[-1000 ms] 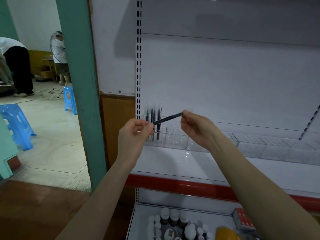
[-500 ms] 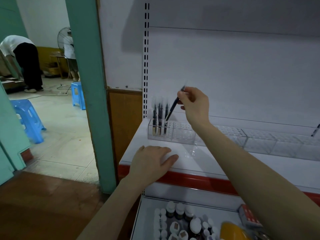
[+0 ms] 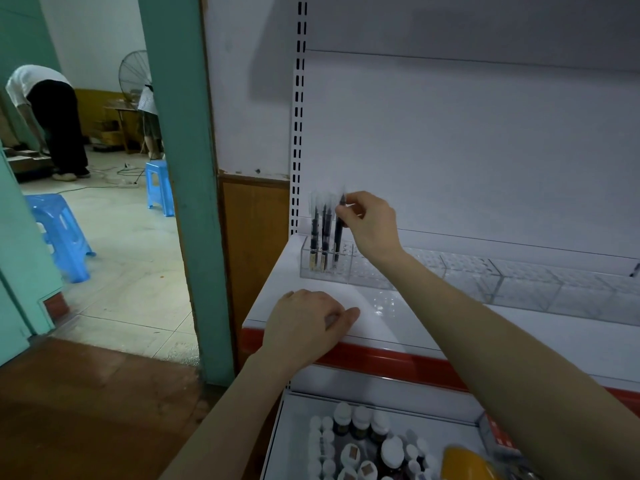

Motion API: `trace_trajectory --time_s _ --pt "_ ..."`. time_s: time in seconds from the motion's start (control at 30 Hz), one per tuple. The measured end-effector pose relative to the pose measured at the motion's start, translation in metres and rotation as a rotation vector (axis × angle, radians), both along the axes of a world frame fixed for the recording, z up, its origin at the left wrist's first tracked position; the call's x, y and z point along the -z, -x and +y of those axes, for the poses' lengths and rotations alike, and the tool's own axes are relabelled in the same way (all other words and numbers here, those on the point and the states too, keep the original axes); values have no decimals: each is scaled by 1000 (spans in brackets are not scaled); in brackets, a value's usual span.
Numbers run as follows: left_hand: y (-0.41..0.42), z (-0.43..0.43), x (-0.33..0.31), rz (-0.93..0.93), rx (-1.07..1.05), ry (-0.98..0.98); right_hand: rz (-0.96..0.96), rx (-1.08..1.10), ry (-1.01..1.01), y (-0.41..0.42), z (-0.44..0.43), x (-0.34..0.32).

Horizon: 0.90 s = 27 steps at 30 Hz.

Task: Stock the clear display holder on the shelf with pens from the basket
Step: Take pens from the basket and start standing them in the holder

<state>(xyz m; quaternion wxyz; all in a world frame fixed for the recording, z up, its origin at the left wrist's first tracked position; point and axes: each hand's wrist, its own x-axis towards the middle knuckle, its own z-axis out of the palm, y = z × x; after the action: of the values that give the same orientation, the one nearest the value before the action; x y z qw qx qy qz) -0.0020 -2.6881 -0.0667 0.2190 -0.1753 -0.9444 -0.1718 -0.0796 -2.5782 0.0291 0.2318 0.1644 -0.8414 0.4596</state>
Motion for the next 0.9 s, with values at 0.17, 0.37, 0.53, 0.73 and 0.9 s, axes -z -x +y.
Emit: trace_trajectory --time_s 0.17,0.37,0.53,0.73,0.9 --pt "-3 2 -3 -23 -5 18 -50 22 -45 0 -1 9" --pt "-4 2 -4 -14 -10 11 -90 35 -73 0 -1 15" --pt "-2 1 -3 46 3 -4 -140 57 -58 -6 4 16" --pt "-11 2 -4 138 10 -9 -32 68 255 -63 35 27" --pt "-51 21 42 601 187 -274 20 -2 423 -142 70 62"
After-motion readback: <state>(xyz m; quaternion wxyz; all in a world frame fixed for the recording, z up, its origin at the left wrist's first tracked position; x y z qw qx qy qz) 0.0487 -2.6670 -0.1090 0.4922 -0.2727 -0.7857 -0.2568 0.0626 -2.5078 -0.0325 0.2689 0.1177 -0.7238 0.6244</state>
